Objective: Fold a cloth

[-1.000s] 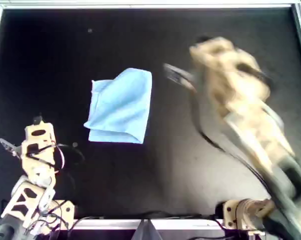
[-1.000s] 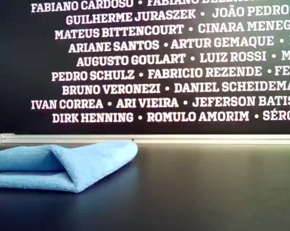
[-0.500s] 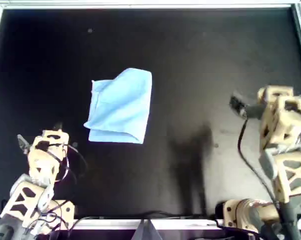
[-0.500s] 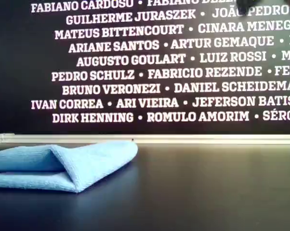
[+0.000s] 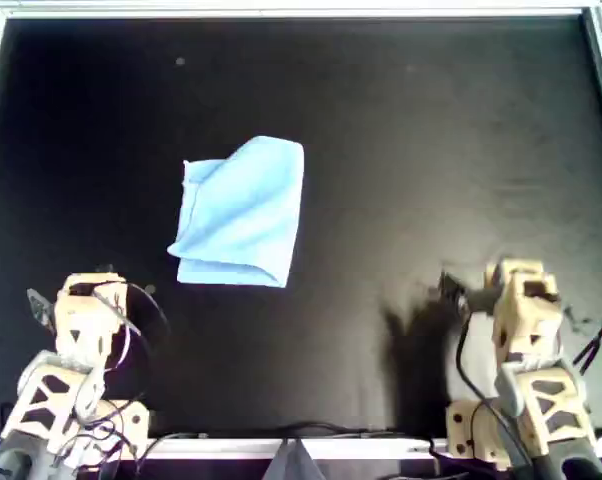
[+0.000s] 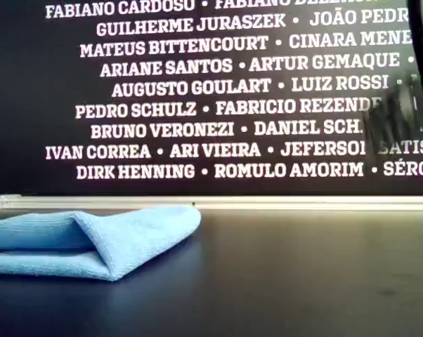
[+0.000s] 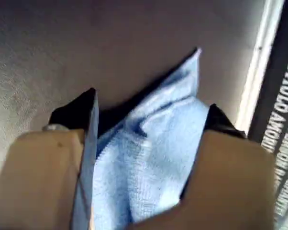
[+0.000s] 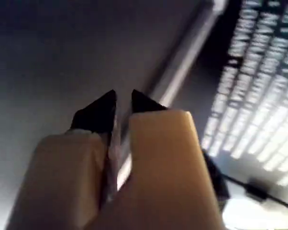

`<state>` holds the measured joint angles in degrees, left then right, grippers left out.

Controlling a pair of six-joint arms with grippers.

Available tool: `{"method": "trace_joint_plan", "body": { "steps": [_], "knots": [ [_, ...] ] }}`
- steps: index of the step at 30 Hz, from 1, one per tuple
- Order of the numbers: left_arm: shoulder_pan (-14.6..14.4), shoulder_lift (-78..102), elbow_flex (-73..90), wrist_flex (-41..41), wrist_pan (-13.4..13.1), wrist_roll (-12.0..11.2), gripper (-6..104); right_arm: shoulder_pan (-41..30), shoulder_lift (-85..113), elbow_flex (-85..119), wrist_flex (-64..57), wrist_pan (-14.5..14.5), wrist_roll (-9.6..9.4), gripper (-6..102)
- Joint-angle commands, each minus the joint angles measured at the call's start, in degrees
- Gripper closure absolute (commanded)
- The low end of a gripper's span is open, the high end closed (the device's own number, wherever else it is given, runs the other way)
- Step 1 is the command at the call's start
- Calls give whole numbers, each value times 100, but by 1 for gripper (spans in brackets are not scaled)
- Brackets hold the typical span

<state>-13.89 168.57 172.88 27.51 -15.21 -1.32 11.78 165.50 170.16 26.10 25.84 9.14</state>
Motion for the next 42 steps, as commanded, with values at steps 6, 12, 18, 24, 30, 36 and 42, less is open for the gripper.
{"method": "trace_joint_plan", "body": {
  "steps": [6,12,18,24,30,36,42],
  "knots": [
    [141,141,-70,633,26,18,19,-9,132,352,-229,-44,97,97],
    [141,158,-70,967,-9,-26,19,62,-264,360,-123,-53,97,97],
    [141,158,-70,967,-79,-26,19,97,-396,360,-114,-53,97,97],
    [141,167,-70,967,-79,44,19,255,-290,352,606,-53,97,97],
    [141,158,-70,967,-70,44,19,554,-281,325,756,-53,97,97],
    [141,9,-70,967,9,44,19,536,-413,360,773,53,18,97],
    [132,0,-70,967,18,9,19,492,-475,369,773,53,18,97]
  ]
}}
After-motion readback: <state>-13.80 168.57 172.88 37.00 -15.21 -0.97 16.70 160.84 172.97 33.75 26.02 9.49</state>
